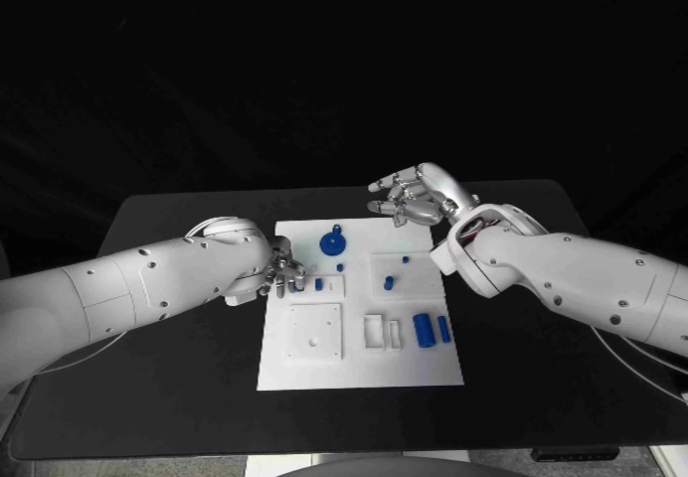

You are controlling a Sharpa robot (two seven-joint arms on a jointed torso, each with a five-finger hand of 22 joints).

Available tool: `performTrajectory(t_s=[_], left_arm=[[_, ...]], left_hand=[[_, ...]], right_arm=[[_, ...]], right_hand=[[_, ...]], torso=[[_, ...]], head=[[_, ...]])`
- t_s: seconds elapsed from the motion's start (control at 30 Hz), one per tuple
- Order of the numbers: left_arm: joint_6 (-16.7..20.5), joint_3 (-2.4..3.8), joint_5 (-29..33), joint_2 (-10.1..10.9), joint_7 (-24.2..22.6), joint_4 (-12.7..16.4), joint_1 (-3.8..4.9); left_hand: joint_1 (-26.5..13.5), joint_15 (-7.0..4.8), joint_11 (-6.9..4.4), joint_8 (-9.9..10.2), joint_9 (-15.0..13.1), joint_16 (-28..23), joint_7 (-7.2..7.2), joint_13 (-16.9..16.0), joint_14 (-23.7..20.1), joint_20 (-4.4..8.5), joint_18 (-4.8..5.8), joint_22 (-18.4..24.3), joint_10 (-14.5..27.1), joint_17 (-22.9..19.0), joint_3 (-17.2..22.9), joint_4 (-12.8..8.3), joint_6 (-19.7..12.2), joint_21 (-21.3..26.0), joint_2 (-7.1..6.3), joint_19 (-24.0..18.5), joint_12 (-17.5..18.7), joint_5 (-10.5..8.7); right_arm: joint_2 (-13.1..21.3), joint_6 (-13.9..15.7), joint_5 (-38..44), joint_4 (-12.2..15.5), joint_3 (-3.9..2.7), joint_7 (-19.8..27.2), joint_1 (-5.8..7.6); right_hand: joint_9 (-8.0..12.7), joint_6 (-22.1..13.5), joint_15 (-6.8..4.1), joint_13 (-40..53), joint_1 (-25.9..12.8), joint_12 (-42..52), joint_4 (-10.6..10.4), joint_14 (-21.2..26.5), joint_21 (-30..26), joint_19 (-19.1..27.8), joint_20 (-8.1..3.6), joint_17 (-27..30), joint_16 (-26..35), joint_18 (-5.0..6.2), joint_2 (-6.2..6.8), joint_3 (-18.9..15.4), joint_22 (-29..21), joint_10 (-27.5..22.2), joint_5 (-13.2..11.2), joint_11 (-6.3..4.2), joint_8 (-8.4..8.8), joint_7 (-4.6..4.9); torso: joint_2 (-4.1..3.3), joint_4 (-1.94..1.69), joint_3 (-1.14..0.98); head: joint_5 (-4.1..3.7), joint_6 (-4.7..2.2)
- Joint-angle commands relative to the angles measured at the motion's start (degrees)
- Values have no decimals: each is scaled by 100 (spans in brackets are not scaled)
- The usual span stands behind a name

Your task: Assemble the parts on the task board

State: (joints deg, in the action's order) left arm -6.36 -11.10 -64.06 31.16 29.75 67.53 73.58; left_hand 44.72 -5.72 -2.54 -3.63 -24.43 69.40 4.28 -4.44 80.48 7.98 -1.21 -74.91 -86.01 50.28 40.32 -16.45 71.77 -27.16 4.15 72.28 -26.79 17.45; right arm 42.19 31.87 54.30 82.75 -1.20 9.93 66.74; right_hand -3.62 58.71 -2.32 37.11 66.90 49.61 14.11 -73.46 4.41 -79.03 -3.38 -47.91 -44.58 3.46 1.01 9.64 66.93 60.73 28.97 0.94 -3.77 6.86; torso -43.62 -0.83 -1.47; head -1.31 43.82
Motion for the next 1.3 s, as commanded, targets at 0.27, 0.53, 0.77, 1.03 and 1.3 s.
performTrajectory(t_s=[0.27,0.53,0.77,1.03,1.3], left_arm=[[-130,-38,84,-21,78,-50,-49],[-154,-37,130,-83,83,-134,-48],[-471,-36,167,-178,127,-279,-45],[-760,-36,226,-252,165,-411,-40],[-814,-37,265,-320,179,-491,-37]], left_hand=[[39,-120,-226,-29,-28,9,-625,-3,147,13,62,-103,-90,25,-17,18,1096,-21,135,15,-49,-31],[19,-120,-228,-33,-61,11,-629,-6,159,13,63,-102,-90,60,-31,20,1102,-15,157,19,-76,-53],[113,-116,-225,-30,-104,4,-625,0,156,10,65,-108,-89,90,-28,18,1089,-14,126,7,-80,-18],[155,-112,-223,-30,-119,-1,-624,1,152,7,64,-109,-89,106,-29,19,1086,-19,109,-8,-80,12],[169,-111,-223,-31,-143,-10,-623,2,151,5,63,-107,-88,117,-54,33,1078,-27,137,-15,-77,-53]], right_arm=[[-14,-83,50,7,-2,17,-2],[-17,-88,56,9,-2,14,-2],[-21,-95,61,11,-2,9,-2],[-25,-108,70,12,-2,0,-2],[-29,-117,73,13,-2,-4,-2]], right_hand=[[7,36,-19,-22,-90,-52,159,40,52,61,-19,-6,-32,126,63,236,146,-25,240,-8,24,11],[7,35,-20,-22,-104,-57,170,43,44,69,-19,-8,-28,134,99,378,254,-24,282,-10,23,12],[7,37,-21,-26,-104,-64,173,45,36,73,-21,-11,-28,136,122,438,300,-22,317,-9,24,14],[8,36,-22,-26,-104,-65,174,46,34,73,-22,-11,-27,137,128,449,311,-22,328,-10,25,14],[7,44,-23,-26,-101,-68,174,44,28,73,-23,-12,-27,139,138,483,343,-22,350,-10,24,13]], torso=[[1,5,-2],[0,2,-9],[-3,12,-8],[-1,3,-8],[-2,3,-3]], head=[[8,0],[1,-3],[7,-3],[-9,5],[-17,6]])
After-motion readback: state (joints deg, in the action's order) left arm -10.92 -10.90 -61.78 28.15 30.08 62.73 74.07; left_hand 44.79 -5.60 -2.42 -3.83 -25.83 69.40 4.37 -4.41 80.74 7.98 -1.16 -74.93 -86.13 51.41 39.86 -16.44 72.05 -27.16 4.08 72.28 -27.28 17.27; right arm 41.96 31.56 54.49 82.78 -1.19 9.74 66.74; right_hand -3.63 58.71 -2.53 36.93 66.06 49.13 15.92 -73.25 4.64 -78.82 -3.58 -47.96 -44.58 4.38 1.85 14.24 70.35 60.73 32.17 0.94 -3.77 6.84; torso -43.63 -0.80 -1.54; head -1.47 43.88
